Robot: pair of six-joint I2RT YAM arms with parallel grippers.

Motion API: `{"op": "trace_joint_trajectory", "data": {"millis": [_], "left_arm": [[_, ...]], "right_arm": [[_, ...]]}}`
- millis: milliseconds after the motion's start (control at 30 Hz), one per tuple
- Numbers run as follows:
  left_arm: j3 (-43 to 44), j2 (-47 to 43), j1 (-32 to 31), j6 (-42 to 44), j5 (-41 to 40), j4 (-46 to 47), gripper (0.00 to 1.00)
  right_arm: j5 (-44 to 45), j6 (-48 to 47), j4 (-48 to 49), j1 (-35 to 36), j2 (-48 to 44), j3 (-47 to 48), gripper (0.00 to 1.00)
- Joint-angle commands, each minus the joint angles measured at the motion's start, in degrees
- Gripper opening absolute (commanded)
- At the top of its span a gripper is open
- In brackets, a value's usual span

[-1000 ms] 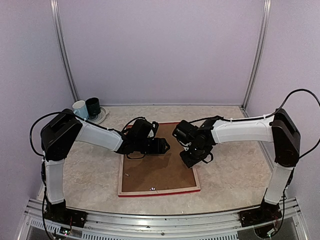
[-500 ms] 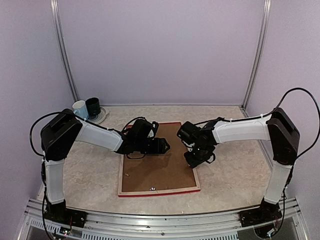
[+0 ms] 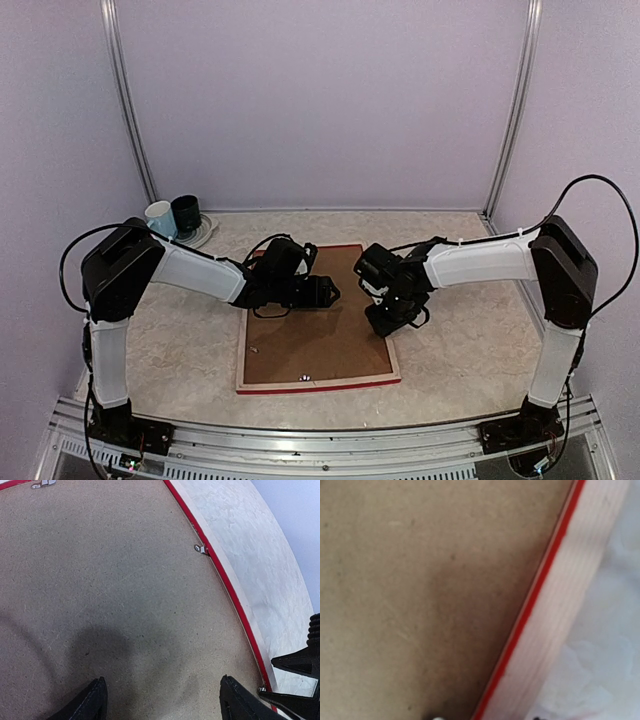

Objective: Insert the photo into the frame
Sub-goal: Press the fastener onto the backboard.

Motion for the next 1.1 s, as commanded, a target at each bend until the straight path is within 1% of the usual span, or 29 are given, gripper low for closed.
{"op": "trace_joint_trajectory", "data": {"millis": [0, 300, 500, 800, 1067], "left_arm": [[-1.2, 2.9, 0.0, -1.0, 0.3, -6.3, 0.77], [-1.3, 3.0, 0.0, -1.1, 0.3, -6.3, 0.76], [-1.3, 2.7, 0.0, -1.1, 0.3, -6.3, 0.76], [-1.3, 2.7, 0.0, -1.1, 0.3, -6.2, 0.76], [-1.3, 2.9, 0.0, -1.1, 0.4, -6.2, 0.76]], "right_arm": [[0.5, -0.3, -3.7, -0.4, 2.3, -1.0, 0.44], [1.0, -0.4, -5.3, -0.4, -2.3, 0.5, 0.44], [1.5, -0.3, -5.8, -0.5, -1.5, 0.7, 0.44], [3.0, -0.1, -5.3, -0.5, -3.7, 1.9, 0.44], [2.2, -0.5, -4.6, -0.5, -2.6, 2.2, 0.44]]}}
